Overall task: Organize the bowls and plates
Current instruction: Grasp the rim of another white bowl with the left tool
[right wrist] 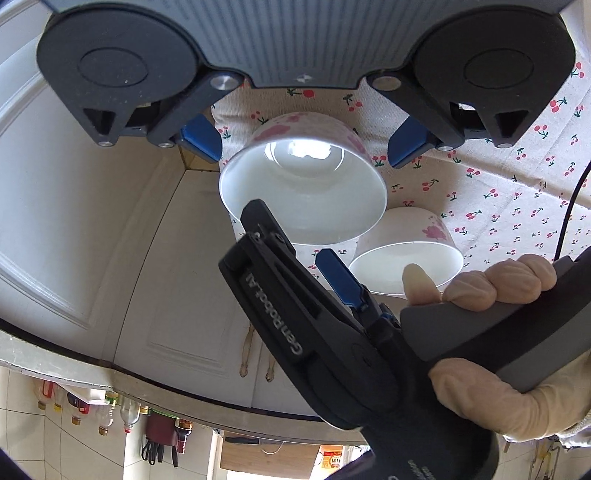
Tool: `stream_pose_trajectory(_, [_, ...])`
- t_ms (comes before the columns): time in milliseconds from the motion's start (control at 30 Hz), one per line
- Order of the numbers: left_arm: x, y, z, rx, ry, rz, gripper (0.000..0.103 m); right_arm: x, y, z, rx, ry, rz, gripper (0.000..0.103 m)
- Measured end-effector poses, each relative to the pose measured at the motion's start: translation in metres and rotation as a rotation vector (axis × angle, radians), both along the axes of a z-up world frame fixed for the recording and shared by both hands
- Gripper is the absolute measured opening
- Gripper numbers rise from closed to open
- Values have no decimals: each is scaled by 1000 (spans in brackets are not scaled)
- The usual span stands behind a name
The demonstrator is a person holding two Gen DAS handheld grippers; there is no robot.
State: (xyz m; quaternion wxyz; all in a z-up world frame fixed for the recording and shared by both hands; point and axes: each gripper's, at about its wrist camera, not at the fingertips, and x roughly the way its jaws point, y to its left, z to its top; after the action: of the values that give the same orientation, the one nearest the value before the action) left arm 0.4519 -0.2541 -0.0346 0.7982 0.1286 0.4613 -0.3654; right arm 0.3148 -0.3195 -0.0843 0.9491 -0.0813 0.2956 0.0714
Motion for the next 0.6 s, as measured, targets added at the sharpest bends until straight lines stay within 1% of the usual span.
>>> stream_pose_trajectory(167, [1,-1,-5,13,13,-12,73,3,-2,-2,2,5,5,94])
stream_pose_trajectory(267, [1,-1,-9,24,18,-22,67,4,-3,-4,8,9,6,91])
stream_pose_trajectory(600, [5,0,-17,28,36,-30,66,7,-4,-5,14,11,9,91])
